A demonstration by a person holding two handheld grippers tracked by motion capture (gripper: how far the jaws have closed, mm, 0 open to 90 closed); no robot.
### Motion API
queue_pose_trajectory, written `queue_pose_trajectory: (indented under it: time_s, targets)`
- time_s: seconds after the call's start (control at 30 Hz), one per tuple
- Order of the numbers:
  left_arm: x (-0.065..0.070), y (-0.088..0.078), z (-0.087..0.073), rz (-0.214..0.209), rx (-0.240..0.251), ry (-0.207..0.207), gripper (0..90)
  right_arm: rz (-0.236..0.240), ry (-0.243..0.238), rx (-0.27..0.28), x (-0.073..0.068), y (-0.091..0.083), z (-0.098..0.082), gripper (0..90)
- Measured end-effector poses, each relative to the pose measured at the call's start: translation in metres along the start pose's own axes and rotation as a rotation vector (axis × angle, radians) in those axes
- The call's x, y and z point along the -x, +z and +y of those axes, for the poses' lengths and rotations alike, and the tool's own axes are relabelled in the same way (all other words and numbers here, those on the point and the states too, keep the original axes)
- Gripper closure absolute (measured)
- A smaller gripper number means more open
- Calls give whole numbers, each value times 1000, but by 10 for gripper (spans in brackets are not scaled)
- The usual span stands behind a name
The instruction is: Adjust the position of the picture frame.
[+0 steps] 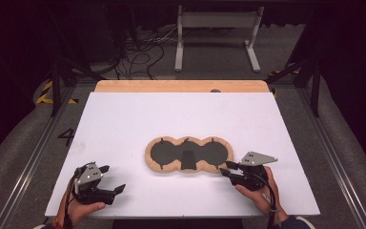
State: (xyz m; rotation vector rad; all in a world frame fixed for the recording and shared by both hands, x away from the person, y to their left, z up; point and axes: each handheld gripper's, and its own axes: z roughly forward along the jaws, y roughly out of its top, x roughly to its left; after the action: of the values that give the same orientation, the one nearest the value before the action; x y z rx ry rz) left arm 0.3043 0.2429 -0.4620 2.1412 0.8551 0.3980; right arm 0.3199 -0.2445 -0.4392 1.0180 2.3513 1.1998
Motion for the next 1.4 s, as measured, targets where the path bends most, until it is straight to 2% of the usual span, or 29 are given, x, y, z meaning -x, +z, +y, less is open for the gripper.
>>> queue_pose_trajectory:
  time_s: [0.1, 0.2, 0.27, 0.33, 0.43, 0.6, 0.77, 0.97, 1.03, 1.1, 1.17, 1.2, 1.23, 1.27, 1.3, 1.4]
  targets:
    - [1, 3, 1, -9, -5, 12, 110, -7, -31, -18, -5, 5, 3, 654]
    - [2, 3, 1, -11, -6, 15, 112, 4, -30, -17, -6, 6, 5, 680]
    - [1, 3, 1, -5, -7, 24, 113, 28, -24, -17, -9, 8, 7, 710]
    - [1, 2, 1, 1, -6, 24, 119, 41, -38, -23, -13, 10, 9, 717]
    - [2, 3, 1, 1, -7, 26, 122, 87, -61, -50, -23, 19, 12, 718]
    - [4, 6, 1, 0, -25, 47, 124, 162, -61, -93, -34, 34, 19, 716]
    - [4, 6, 1, -3, -15, 36, 121, 233, 14, -113, -35, 48, 25, 714]
    - [4, 6, 1, -5, -17, 42, 124, 272, 73, -130, -34, 60, 30, 678]
    - [4, 6, 1, -6, -16, 32, 123, 289, 91, -130, -33, 61, 30, 627]
    - [4, 7, 1, -7, -18, 34, 123, 299, 154, -119, -30, 60, 30, 582]
    - [5, 6, 2, -27, -6, 17, 122, 318, 201, -102, -26, 59, 31, 577]
    - [5, 6, 2, -27, -6, 17, 119, 318, 201, -102, -26, 59, 31, 577]
    - [6, 6, 3, -32, 0, 8, 119, 328, 230, -100, -24, 60, 30, 577]
    - [6, 6, 3, -33, -2, 21, 118, 340, 254, -96, -22, 61, 29, 579]
    - [7, 7, 3, -33, -5, 16, 117, 348, 273, -95, -21, 61, 28, 588]
    - [7, 8, 4, -31, -14, 21, 115, 358, 295, -93, -20, 62, 28, 596]
